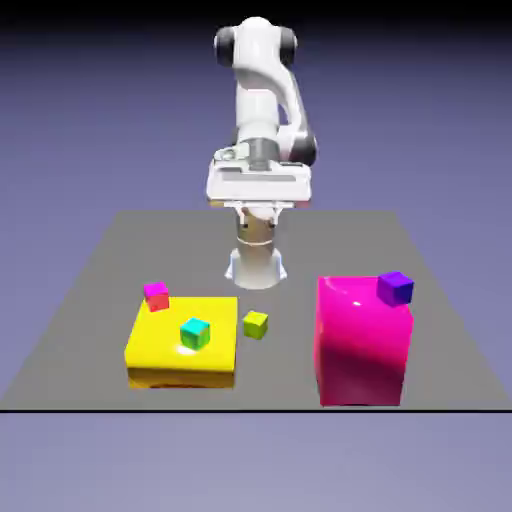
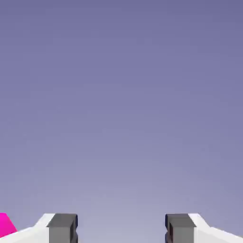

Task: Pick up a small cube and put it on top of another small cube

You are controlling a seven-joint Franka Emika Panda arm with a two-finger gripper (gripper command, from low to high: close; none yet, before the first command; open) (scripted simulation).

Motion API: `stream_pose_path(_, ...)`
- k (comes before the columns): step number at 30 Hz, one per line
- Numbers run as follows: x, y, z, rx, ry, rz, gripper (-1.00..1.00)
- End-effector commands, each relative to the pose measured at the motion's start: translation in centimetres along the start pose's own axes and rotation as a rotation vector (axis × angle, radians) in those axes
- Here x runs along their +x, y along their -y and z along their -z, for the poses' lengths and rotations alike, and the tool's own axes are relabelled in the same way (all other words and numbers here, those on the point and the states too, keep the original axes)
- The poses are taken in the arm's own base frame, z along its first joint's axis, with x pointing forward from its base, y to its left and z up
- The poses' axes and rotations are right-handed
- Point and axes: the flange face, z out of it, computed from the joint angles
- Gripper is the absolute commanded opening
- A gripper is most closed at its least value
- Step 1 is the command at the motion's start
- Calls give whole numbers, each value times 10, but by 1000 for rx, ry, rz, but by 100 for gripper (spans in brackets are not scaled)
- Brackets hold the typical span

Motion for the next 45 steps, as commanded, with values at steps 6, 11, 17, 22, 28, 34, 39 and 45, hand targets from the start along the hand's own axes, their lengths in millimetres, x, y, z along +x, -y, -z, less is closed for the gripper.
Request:
stream_pose_path(6, -94, -30, -86, -279, 361, 469, 0)
stream_pose_path(11, -174, -75, -127, -458, 682, 863, 0)
stream_pose_path(17, -218, -112, -149, -536, 851, 1075, 0)
stream_pose_path(22, -235, -140, -176, -534, 852, 1075, 0)
stream_pose_path(28, -232, -135, -172, -535, 851, 1075, -100)
stream_pose_path(34, -213, -104, -138, -532, 855, 1074, -100)
stream_pose_path(39, -212, -101, -139, -635, 862, 938, -100)
stream_pose_path(45, -182, -99, -143, -857, 847, 499, -100)
